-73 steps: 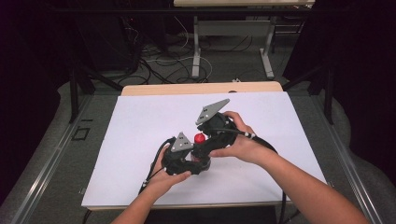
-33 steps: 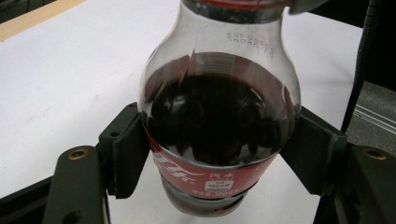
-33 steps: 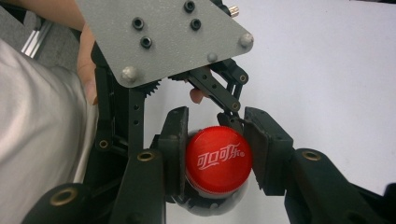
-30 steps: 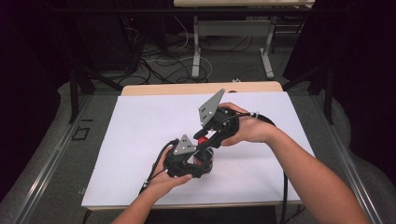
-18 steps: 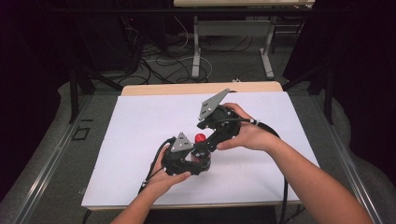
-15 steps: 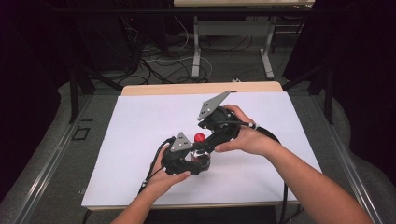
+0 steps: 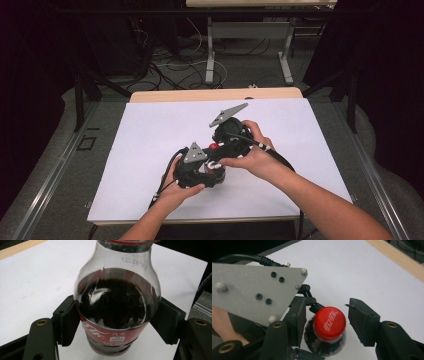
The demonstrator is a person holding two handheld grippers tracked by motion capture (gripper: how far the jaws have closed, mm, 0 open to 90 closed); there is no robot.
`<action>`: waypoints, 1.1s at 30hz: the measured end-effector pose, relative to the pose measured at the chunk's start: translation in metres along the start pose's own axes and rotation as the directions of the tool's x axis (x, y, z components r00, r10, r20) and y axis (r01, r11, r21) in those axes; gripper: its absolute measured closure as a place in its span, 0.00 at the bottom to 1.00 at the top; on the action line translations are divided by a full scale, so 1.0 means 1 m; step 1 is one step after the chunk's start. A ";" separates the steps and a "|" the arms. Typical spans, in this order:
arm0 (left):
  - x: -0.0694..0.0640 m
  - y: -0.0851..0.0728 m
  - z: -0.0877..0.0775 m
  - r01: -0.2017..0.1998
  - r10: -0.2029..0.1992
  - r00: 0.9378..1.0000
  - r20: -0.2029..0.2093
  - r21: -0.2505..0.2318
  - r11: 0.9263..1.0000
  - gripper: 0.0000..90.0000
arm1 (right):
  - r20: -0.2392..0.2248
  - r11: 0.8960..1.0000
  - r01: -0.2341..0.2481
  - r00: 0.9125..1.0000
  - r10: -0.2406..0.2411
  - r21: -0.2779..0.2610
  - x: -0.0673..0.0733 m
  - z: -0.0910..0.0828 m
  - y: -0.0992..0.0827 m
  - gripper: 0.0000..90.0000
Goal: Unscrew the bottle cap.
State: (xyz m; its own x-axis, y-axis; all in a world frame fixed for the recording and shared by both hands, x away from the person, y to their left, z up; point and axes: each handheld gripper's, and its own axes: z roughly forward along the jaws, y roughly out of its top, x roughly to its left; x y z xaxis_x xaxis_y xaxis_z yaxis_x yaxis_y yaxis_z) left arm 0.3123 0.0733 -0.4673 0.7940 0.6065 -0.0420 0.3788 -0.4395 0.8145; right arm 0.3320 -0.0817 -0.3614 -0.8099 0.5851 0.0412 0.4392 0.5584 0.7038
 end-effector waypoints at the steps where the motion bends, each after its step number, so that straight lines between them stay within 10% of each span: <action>1: 0.000 0.000 0.000 0.001 -0.001 1.000 0.001 0.001 1.000 0.33 | -0.001 1.000 0.002 1.000 -0.002 -0.004 0.000 0.001 0.000 0.56; 10: -0.001 0.000 -0.002 0.010 -0.010 1.000 0.009 0.009 1.000 0.33 | -0.016 0.999 -0.036 0.999 0.037 0.029 -0.006 0.007 0.002 0.67; 17: -0.002 0.000 -0.001 -0.009 0.009 1.000 0.023 0.012 1.000 0.33 | -0.152 0.995 0.056 0.987 -0.043 0.079 -0.022 0.007 0.007 0.68; 23: -0.004 0.000 -0.002 -0.029 0.027 0.998 0.061 0.023 0.999 0.33 | -0.302 0.964 0.246 0.931 -0.207 0.096 -0.031 0.007 0.011 0.68; 25: -0.006 0.000 -0.001 -0.027 0.026 0.998 0.062 0.008 1.000 0.33 | -0.368 0.932 0.357 0.876 -0.311 0.062 -0.036 0.008 0.013 0.68; 26: -0.007 0.000 -0.001 -0.031 0.030 0.998 0.063 0.009 0.999 0.33 | -0.368 0.932 0.357 0.876 -0.311 0.062 -0.036 0.008 0.013 0.68; 30: -0.010 0.000 0.001 -0.045 0.045 0.997 0.069 0.011 0.999 0.33 | -0.431 0.878 0.478 0.797 -0.423 0.024 -0.039 0.006 0.012 0.68; 31: -0.010 0.000 0.001 -0.044 0.043 0.997 0.071 0.012 0.999 0.33 | -0.437 0.870 0.493 0.785 -0.438 0.013 -0.040 0.006 0.011 0.68; 33: -0.009 0.000 0.001 -0.044 0.043 0.997 0.071 0.011 0.999 0.33 | -0.445 0.877 0.481 0.790 -0.422 0.021 -0.041 0.006 0.011 0.67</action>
State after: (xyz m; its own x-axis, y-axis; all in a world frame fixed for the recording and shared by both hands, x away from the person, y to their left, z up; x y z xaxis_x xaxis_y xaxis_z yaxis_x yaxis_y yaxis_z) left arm 0.3052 0.0673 -0.4673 0.8413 0.5384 -0.0476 0.3486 -0.4732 0.8091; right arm 0.3725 -0.0960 -0.3601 -0.9981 -0.0354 0.0509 0.0039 0.7830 0.6221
